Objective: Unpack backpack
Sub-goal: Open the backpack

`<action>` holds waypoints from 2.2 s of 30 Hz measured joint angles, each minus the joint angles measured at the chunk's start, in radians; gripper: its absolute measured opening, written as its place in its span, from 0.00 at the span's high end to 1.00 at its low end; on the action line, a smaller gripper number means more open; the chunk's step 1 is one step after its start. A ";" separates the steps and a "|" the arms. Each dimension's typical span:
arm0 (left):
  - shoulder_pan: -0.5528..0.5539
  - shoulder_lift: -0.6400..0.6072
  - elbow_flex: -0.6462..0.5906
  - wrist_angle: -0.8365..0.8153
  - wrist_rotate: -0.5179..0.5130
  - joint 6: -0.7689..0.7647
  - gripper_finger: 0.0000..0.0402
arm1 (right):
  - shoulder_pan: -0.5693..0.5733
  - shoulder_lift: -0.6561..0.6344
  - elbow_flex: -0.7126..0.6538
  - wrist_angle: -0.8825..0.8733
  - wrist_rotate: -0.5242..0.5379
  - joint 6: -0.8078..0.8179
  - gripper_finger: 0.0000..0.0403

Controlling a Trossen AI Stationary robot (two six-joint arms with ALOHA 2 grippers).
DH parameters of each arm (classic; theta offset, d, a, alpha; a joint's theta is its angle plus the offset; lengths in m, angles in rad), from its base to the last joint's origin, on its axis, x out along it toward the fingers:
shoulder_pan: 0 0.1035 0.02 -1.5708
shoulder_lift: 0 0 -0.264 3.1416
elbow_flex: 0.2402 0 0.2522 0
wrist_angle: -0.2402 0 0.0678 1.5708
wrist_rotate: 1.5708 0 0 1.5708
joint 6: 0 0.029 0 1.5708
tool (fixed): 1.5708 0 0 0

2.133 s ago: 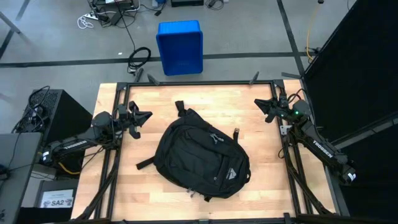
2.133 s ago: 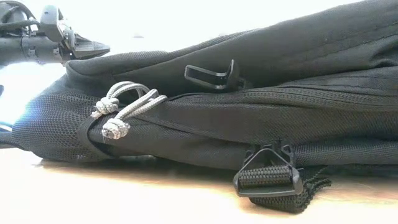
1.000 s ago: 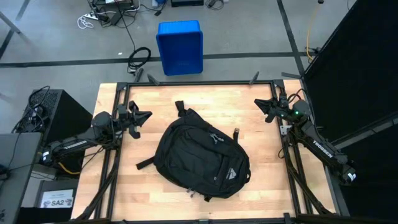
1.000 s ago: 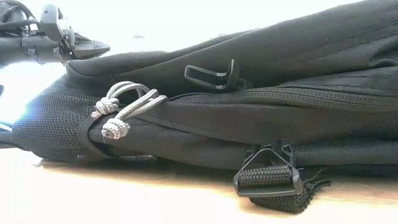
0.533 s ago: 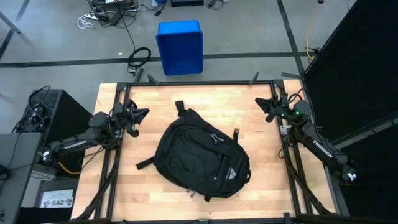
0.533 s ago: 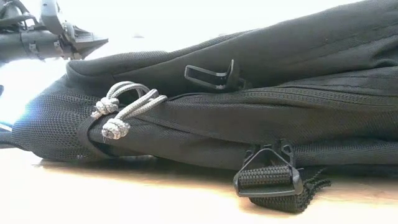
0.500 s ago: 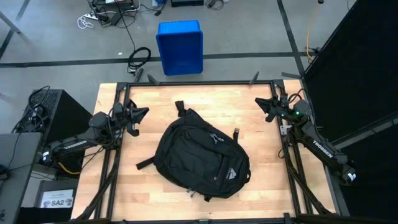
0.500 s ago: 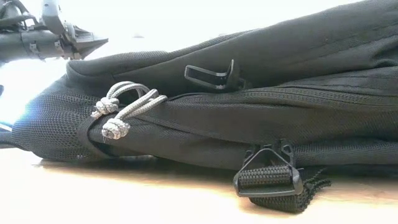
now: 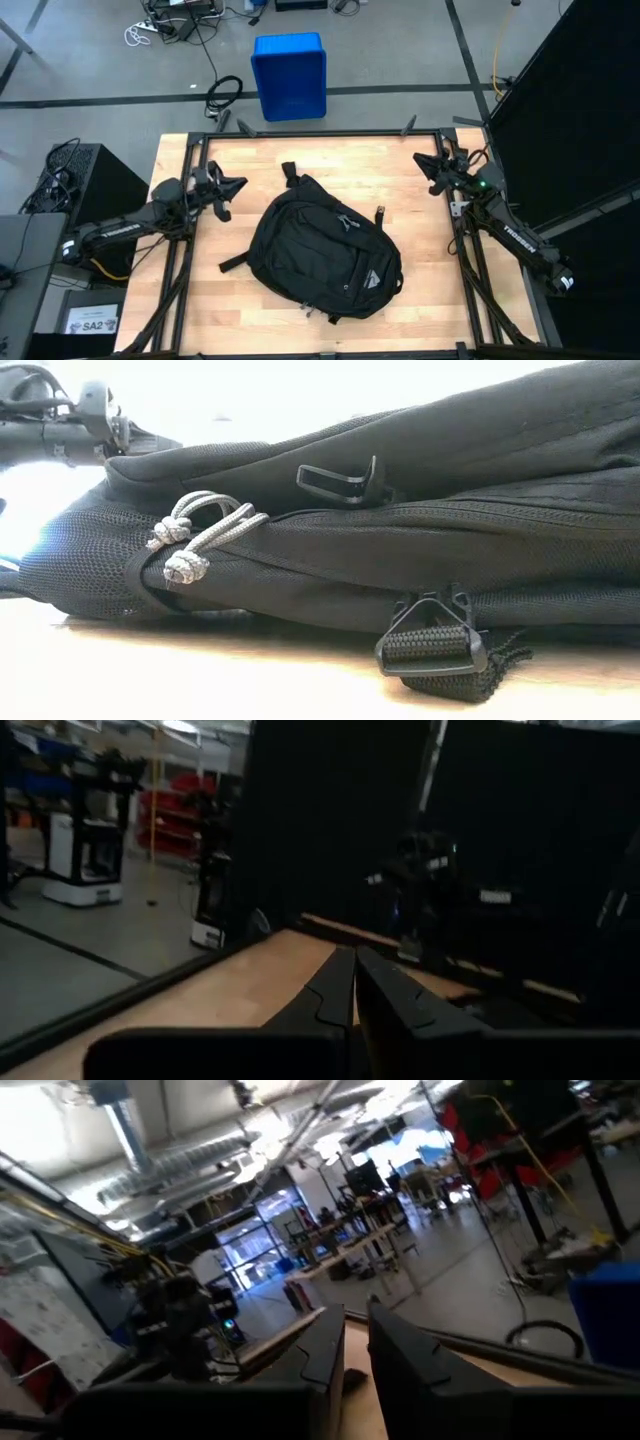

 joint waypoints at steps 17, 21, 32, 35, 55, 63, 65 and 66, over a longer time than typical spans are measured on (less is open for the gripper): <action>-0.090 0.538 0.466 -0.226 0.155 0.267 1.00 | 0.487 0.198 0.105 0.134 0.209 -0.190 0.94; -0.138 0.670 0.522 -0.240 0.152 0.314 1.00 | 0.661 0.420 0.194 0.135 0.399 -0.304 0.94; -0.222 0.922 0.588 -0.210 0.149 0.387 0.88 | 0.888 1.001 0.607 -0.128 0.493 -0.542 0.94; -0.251 0.991 0.621 -0.206 0.134 0.416 0.75 | 0.891 1.099 0.713 -0.269 0.495 -0.544 0.93; -0.321 1.261 0.703 -0.012 0.043 0.467 0.37 | 0.978 1.341 0.973 -0.680 0.673 -0.461 0.91; -0.366 1.413 0.834 0.001 0.045 0.496 0.37 | 0.941 1.338 0.973 -0.685 0.720 -0.475 0.93; -0.377 1.471 0.889 -0.023 0.045 0.518 0.37 | 0.933 1.338 0.973 -0.684 0.721 -0.482 0.93; -0.382 1.498 0.917 -0.044 0.045 0.531 0.37 | 0.930 1.338 0.973 -0.685 0.720 -0.487 0.93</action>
